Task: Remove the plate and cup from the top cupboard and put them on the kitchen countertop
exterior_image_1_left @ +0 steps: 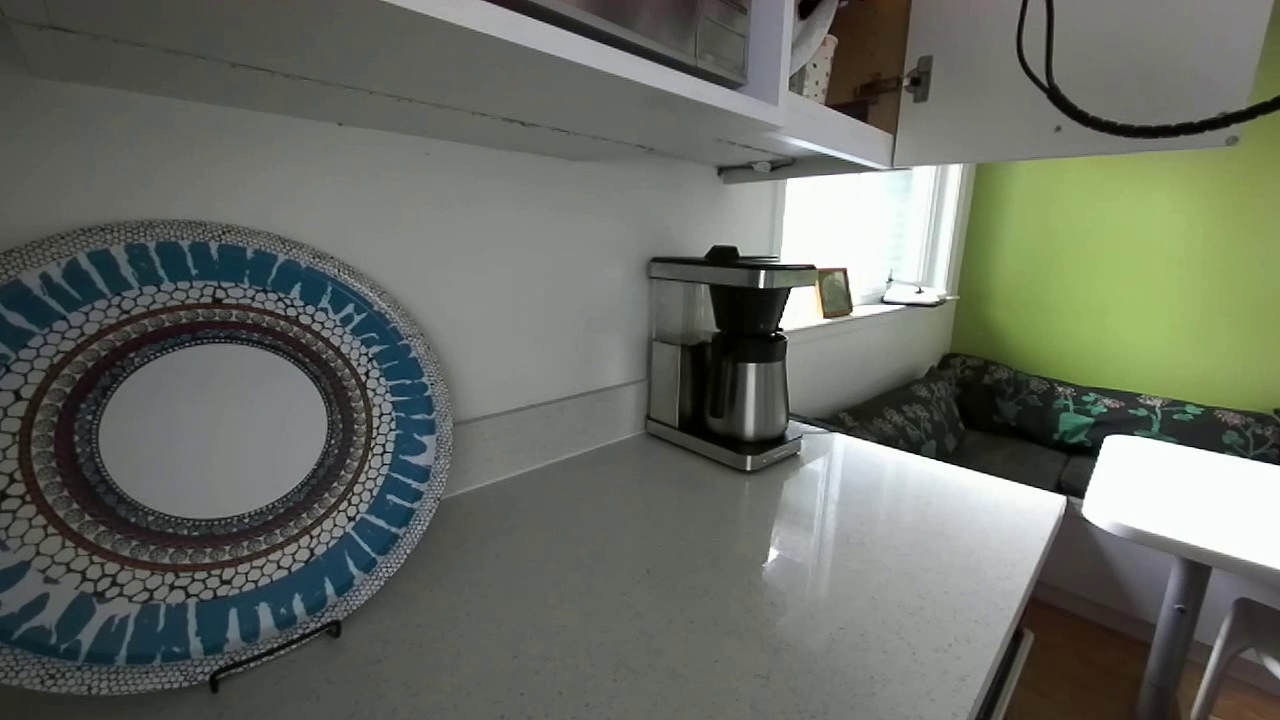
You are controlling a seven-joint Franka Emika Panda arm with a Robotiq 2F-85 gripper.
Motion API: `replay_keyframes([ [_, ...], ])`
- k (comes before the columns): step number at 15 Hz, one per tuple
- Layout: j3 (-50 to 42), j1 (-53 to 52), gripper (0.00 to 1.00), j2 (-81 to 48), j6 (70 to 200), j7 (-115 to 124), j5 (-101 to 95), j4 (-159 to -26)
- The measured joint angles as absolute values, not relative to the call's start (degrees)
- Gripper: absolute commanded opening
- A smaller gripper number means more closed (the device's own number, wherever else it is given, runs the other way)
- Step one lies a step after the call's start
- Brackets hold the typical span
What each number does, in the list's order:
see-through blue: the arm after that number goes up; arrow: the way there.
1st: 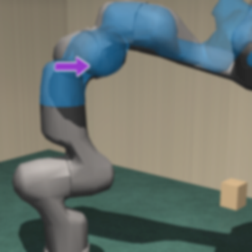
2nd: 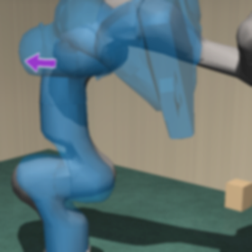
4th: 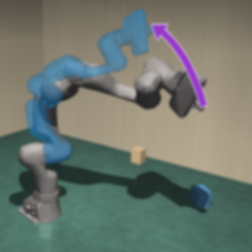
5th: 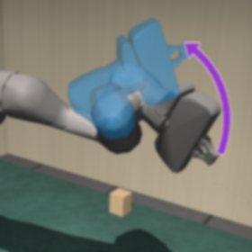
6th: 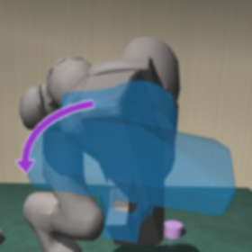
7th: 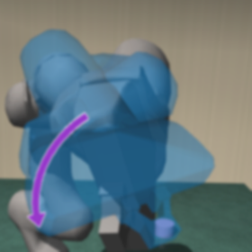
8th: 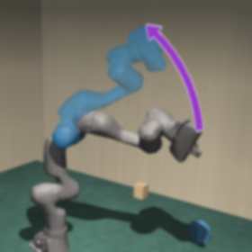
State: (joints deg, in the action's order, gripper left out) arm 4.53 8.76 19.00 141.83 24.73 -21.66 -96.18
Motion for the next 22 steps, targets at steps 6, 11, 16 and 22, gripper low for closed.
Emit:
replay_keyframes([
  [6,4.1,8.8,0.00,20.0,141.9,24.8,-21.3,-96.1],
  [11,4.0,8.9,0.00,23.7,140.8,24.7,-20.6,-96.9],
  [16,3.6,9.1,0.00,30.3,134.5,24.6,-18.6,-100.0],
  [22,2.1,9.3,0.00,38.8,127.4,24.6,-13.0,-104.7],
])
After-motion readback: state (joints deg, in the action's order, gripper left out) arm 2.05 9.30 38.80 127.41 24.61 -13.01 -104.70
